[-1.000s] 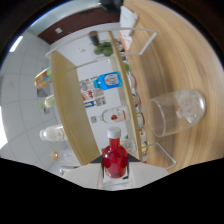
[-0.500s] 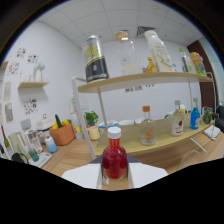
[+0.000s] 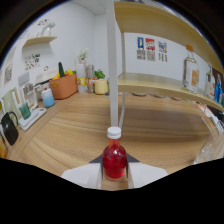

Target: Make me a cup of Vodka Sunrise.

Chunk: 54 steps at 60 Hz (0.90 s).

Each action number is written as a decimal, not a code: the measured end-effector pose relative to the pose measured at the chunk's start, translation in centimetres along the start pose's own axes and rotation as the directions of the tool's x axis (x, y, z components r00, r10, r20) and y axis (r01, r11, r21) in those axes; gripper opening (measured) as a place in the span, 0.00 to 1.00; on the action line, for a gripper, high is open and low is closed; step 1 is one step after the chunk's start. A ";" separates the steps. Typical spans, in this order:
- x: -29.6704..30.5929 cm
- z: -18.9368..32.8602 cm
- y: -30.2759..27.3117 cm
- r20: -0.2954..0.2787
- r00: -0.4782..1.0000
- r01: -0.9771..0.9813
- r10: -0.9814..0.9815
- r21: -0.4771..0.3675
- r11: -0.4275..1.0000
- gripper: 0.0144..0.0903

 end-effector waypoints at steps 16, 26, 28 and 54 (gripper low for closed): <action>0.3 -0.7 1.7 0.007 1.000 0.003 -0.003 -0.066 0.998 0.28; 0.4 -1.2 2.3 0.026 1.000 0.004 -0.002 -0.080 0.997 0.28; 0.4 -1.3 2.5 0.029 1.000 0.005 -0.003 -0.087 0.996 0.29; 2.7 -10.7 -4.9 0.112 0.994 -0.024 0.016 0.067 0.997 0.94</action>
